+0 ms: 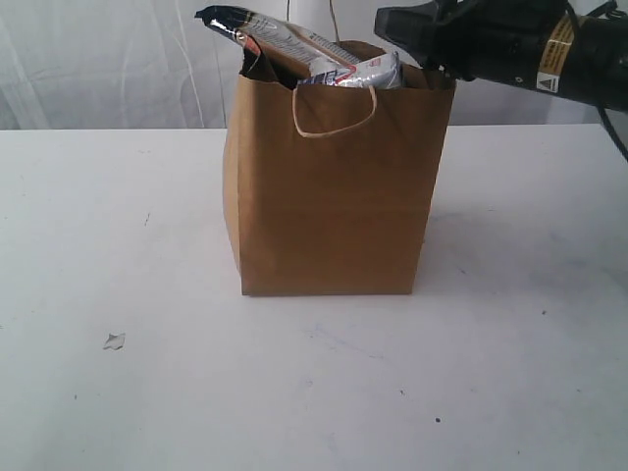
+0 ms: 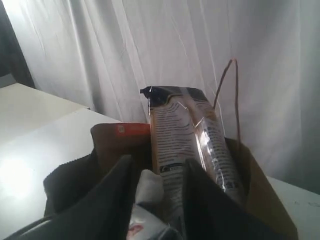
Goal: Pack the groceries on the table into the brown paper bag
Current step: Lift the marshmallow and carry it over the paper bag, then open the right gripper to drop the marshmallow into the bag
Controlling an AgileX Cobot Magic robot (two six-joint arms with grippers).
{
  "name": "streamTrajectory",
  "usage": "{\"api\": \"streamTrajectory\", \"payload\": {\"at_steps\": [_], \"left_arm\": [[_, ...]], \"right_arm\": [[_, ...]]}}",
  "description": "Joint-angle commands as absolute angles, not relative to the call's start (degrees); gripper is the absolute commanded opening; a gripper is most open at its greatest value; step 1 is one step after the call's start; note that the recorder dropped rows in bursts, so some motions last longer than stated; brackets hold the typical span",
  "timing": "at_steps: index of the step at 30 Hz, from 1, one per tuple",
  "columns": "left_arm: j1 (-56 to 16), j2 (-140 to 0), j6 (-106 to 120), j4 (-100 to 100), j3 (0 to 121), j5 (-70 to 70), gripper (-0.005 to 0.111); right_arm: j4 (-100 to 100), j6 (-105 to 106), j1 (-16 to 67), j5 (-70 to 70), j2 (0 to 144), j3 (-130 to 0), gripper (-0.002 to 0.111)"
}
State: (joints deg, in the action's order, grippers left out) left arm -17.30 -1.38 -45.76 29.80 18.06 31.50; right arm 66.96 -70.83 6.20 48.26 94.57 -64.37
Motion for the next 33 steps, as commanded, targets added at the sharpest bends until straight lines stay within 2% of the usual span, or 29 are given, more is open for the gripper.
{"api": "streamTrajectory", "payload": {"at_steps": [1,8,24,33], "left_arm": [[-17.25,-1.13,-46.34,30.08,17.83,31.31,0.000],[-17.25,-1.13,-46.34,30.08,17.83,31.31,0.000],[-17.25,-1.13,-46.34,30.08,17.83,31.31,0.000],[-17.25,-1.13,-46.34,30.08,17.83,31.31,0.000]], "right_arm": [[65.02,-69.14,6.25,47.93,94.66,-64.74,0.032],[57.99,-69.14,6.25,48.06,94.66,-64.74,0.032],[56.54,-72.23,4.21,45.77,90.29,-64.74,0.031],[50.54,-68.17,3.98,29.51,84.10,-64.74,0.031]]}}
